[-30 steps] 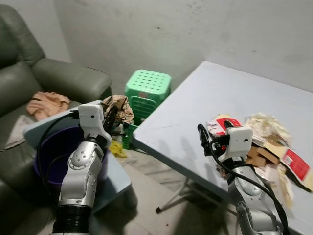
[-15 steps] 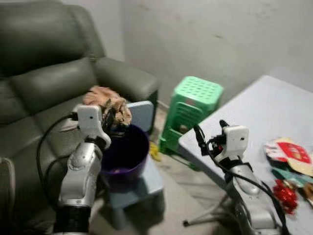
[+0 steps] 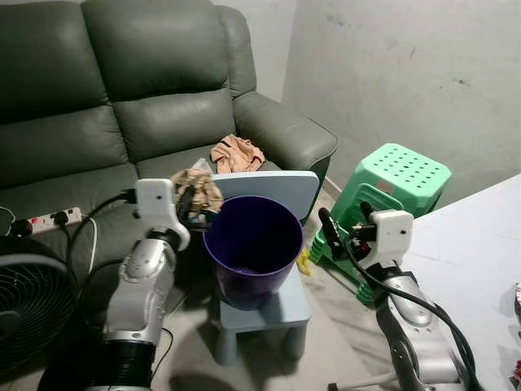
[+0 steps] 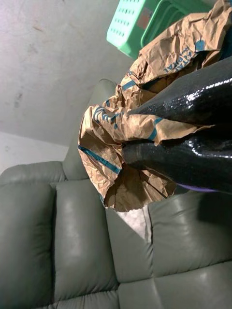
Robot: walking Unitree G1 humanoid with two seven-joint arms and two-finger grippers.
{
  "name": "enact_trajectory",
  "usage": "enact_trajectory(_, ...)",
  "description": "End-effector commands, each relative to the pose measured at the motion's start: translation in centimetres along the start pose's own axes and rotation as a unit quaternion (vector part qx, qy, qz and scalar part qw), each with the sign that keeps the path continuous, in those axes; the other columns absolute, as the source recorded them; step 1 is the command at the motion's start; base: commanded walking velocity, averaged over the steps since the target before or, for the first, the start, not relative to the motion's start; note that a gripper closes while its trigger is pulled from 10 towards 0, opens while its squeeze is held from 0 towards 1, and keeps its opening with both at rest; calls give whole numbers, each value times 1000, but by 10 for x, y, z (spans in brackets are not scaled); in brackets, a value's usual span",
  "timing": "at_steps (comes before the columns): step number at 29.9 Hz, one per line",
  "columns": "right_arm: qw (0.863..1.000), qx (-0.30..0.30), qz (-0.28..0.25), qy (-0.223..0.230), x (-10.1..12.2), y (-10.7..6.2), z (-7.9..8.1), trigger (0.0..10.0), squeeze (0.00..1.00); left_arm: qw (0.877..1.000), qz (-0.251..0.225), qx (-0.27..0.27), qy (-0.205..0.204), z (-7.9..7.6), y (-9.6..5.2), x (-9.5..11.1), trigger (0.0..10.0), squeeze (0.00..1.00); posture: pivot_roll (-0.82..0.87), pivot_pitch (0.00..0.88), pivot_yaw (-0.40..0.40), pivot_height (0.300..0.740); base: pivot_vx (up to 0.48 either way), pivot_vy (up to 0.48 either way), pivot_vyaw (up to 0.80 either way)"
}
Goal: Picking trash to rubbish bin
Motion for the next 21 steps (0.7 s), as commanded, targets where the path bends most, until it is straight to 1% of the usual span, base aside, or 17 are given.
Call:
enact_trajectory(1, 1000, 22, -3, -2, 2, -1, 3, 10000, 0, 1000, -3, 3, 0, 2, -2, 2, 10000, 0, 13, 0, -91, 740, 0, 0, 0)
enact_trajectory(4, 999, 46, -1, -1, 1, -4, 8, 10000, 0, 1000, -5, 15, -4, 7, -5, 1, 10000, 0, 17, 0, -95, 740, 0, 0, 0)
enact_trajectory(6, 999, 52, -1, 2, 1, -5, 8, 10000, 0, 999, -6, 29, -18, 13, -7, 0, 10000, 0, 21, 0, -99, 740, 0, 0, 0)
enact_trajectory(8, 999, 53, -1, 3, 1, -5, 8, 10000, 0, 999, -8, 34, -15, 15, -8, 0, 10000, 0, 23, 0, -100, 740, 0, 0, 0)
enact_trajectory(14, 998, 62, -5, 9, 3, -4, 8, 10000, 0, 999, -9, 35, -7, 14, -11, -1, 10000, 0, 34, 0, -109, 740, 0, 0, 0)
enact_trajectory(18, 996, 85, -5, 3, 4, -5, 14, 10000, 0, 999, -7, 33, -3, 13, -13, -2, 10000, 0, 37, 0, -110, 740, 0, 0, 0)
enact_trajectory(21, 996, 92, -5, -2, 3, -6, 15, 10000, 0, 999, -3, 37, -1, 15, -14, -4, 10000, 0, 37, 0, -108, 740, 0, 0, 0)
Point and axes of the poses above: a point about 5 cm out from each wrist's last joint towards the gripper, its own y axis pointing out of the wrist towards the gripper, its own x axis along the axis of the wrist's last joint, z = x × y, the point moved 3 cm from there along y, pointing out of the wrist towards the gripper, and after that the axes turned 14 degrees about -y, right-handed, at the moved point
